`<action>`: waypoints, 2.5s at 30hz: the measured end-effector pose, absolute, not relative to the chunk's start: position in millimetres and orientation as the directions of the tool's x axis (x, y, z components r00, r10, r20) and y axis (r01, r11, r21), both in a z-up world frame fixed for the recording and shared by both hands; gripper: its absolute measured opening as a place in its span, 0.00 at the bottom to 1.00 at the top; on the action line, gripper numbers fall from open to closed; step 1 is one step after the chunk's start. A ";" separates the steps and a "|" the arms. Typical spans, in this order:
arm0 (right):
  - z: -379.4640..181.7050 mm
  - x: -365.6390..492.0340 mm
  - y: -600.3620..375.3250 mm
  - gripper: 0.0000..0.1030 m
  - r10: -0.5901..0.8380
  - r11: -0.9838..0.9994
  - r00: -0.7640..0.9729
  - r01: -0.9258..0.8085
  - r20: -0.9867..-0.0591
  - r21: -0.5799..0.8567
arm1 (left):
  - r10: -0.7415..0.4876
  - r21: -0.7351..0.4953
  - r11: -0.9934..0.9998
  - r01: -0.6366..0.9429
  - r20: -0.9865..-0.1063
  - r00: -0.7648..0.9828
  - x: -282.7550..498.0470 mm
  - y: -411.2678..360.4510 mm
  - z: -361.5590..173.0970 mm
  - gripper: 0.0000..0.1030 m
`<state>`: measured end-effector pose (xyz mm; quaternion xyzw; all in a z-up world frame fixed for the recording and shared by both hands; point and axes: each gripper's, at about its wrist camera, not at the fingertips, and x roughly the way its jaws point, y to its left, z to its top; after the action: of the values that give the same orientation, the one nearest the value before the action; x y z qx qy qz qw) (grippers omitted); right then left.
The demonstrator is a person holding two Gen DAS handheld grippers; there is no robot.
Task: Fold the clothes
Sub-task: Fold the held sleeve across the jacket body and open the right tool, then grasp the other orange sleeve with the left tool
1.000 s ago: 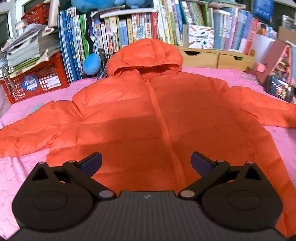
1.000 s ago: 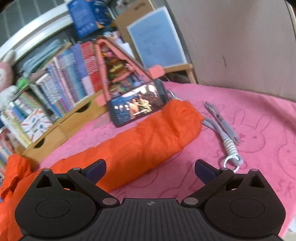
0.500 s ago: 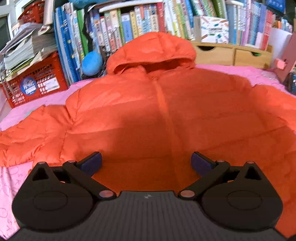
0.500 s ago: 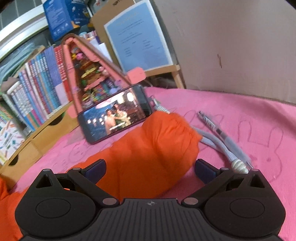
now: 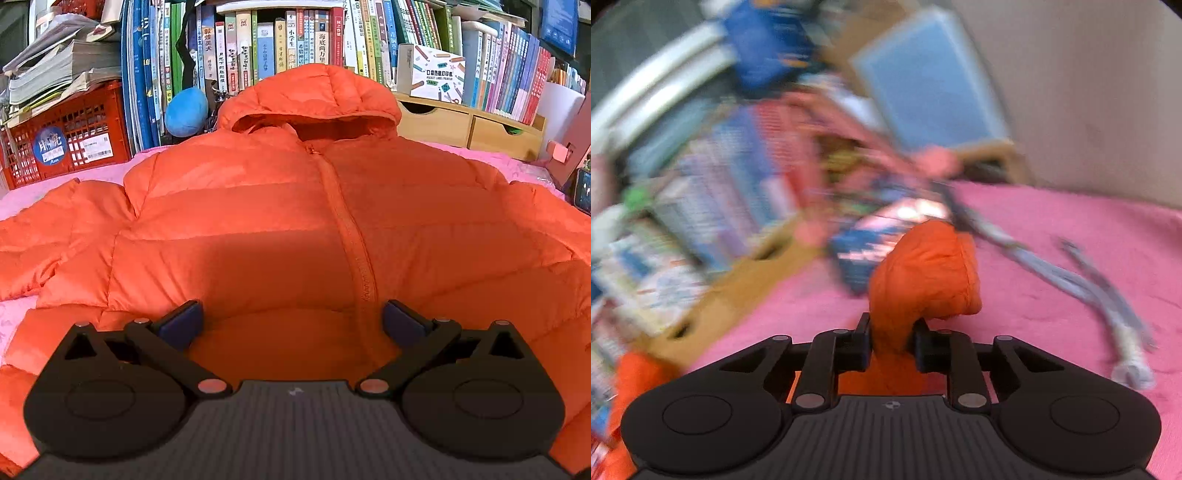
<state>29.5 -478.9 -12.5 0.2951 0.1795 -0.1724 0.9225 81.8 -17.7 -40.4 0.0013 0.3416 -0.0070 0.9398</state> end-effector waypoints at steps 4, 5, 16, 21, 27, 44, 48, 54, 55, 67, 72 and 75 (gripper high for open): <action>26.2 47.8 -407.6 0.21 -0.012 0.859 0.952 0.167 -0.307 0.484 | -0.019 -0.013 1.000 0.014 -0.642 0.766 82.3 -16.0 -40.7 1.00; 34.5 56.0 -384.9 0.21 0.056 0.871 0.959 0.089 -0.278 0.482 | -0.021 -0.016 1.000 0.014 -0.642 0.766 82.4 -15.5 -40.8 1.00; 15.4 145.9 -200.8 0.21 0.584 0.760 0.742 -0.357 -0.329 0.543 | -0.032 -0.037 0.999 0.011 -0.642 0.766 84.8 -13.8 -42.2 1.00; -25.6 159.2 -174.6 0.68 0.607 0.783 0.635 -0.371 -0.479 0.500 | -0.031 -0.038 0.999 0.008 -0.640 0.768 84.7 -14.3 -42.6 1.00; -5.9 119.2 -192.6 0.93 0.599 0.791 0.692 -0.431 -0.404 0.433 | -0.028 -0.035 0.999 0.006 -0.640 0.768 84.0 -15.3 -42.8 1.00; -38.2 62.7 -296.7 1.00 -0.017 0.846 0.968 0.147 -0.250 0.513 | -0.007 -0.108 0.992 -0.073 -0.600 0.800 88.7 -6.8 -28.5 1.00; -43.9 70.8 -298.2 1.00 -0.015 0.825 0.955 0.180 -0.298 0.536 | -0.041 -0.164 0.984 -0.064 -0.567 0.822 102.0 -12.9 -11.6 1.00; -53.6 74.8 -300.9 1.00 -0.004 0.796 0.936 0.216 -0.351 0.565 | -0.075 -0.212 0.977 -0.040 -0.505 0.860 130.4 -29.7 -3.8 1.00; -54.4 75.3 -301.3 1.00 -0.002 0.794 0.935 0.218 -0.356 0.568 | -0.073 -0.215 0.976 -0.045 -0.508 0.858 138.1 -32.7 -5.2 1.00; -56.2 79.2 -300.5 1.00 0.021 0.792 0.930 0.208 -0.366 0.574 | -0.346 -0.544 0.839 0.030 -0.490 0.800 172.3 -38.5 -18.9 1.00; -56.2 79.3 -299.8 1.00 0.022 0.793 0.930 0.207 -0.366 0.573 | -0.324 -0.560 0.828 -0.015 -0.501 0.802 177.9 -42.8 -22.8 0.95; -56.5 78.8 -300.1 1.00 0.022 0.791 0.932 0.205 -0.363 0.577 | -0.265 -0.534 0.843 -0.069 -0.523 0.810 183.3 -43.0 -21.1 0.31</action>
<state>78.8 -300.1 -56.5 0.3197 0.1783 -0.0492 0.9293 183.3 -43.0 -21.1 -0.2751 0.3031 -0.0537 0.9108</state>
